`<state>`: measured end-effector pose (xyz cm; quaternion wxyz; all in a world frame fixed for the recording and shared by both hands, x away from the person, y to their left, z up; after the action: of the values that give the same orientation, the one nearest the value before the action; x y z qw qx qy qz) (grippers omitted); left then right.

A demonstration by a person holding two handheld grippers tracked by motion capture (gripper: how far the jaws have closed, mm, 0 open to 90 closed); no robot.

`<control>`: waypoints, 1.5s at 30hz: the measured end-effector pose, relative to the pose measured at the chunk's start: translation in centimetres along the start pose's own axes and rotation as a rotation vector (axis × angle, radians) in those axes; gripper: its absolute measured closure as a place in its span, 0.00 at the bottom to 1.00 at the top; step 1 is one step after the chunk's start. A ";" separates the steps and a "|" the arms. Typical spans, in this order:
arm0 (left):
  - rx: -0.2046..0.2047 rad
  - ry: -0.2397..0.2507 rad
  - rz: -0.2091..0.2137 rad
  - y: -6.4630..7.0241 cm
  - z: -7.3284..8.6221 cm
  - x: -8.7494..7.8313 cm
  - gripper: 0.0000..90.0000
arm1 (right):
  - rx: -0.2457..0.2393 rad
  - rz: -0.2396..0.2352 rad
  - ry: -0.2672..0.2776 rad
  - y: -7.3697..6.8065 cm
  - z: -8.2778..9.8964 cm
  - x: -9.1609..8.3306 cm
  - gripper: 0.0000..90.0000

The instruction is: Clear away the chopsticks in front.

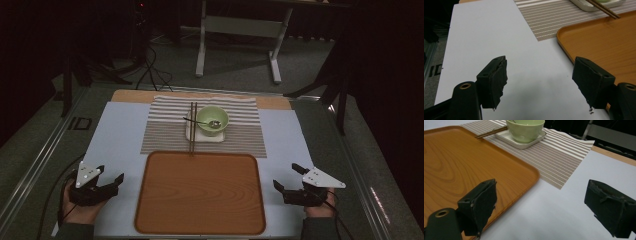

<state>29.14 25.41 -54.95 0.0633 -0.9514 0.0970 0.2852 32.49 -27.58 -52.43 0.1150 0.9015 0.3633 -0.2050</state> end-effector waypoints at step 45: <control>-0.004 0.002 0.041 1.7 -2.5 1.3 0.34 | -0.037 -0.026 0.013 -0.8 -0.3 -0.1 0.12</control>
<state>31.14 23.09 -53.70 0.0555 -0.9497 0.1160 0.2857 31.91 -26.95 -52.18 0.1264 0.8958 0.3794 -0.1939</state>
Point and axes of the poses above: each handheld gripper's, and its own axes: x roughly forward along the jaws, z roughly out of its underside, y roughly to its right, the point moved 9 cm from there along x, roughly forward along the jaws, and after that the axes turned 5 degrees about -z, right-handed, at the moved point
